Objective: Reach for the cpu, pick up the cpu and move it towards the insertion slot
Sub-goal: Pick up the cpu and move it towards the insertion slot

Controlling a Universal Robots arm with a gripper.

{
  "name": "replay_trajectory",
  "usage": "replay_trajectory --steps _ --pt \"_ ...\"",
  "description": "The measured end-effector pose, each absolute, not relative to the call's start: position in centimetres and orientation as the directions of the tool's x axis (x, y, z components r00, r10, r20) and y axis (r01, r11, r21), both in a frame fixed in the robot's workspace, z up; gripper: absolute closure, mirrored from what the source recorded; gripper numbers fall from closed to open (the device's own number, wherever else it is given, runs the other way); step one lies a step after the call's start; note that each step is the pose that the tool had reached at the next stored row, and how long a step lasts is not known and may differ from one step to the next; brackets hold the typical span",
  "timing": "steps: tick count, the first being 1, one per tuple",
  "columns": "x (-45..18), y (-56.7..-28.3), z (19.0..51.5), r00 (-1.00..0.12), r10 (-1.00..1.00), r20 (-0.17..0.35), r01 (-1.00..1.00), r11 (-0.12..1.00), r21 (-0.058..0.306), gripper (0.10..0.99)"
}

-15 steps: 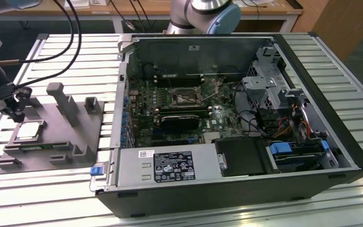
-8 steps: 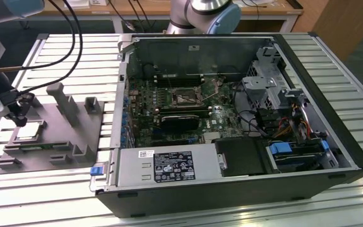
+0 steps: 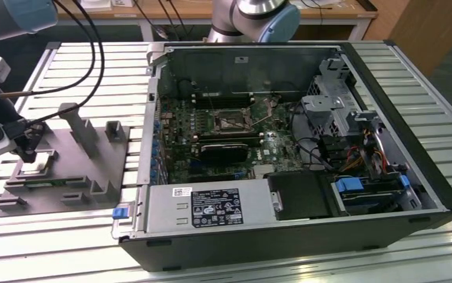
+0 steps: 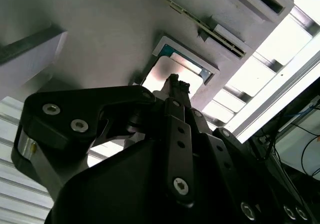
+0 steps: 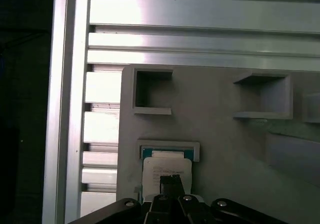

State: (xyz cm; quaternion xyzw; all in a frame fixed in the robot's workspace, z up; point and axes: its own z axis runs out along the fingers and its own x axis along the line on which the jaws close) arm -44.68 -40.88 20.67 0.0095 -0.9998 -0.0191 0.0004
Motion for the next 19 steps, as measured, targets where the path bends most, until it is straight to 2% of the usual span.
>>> replay_trajectory --steps 17,18,19 --pt "-44.93 -41.16 19.63 -1.000 -0.019 0.000 -0.019 0.999 0.038 0.980" --pt "-44.93 -41.16 19.63 -1.000 -0.019 0.000 -0.019 0.999 0.038 0.973" --pt "-44.93 -41.16 19.64 -1.000 -0.019 0.001 -0.019 0.999 0.038 0.918"
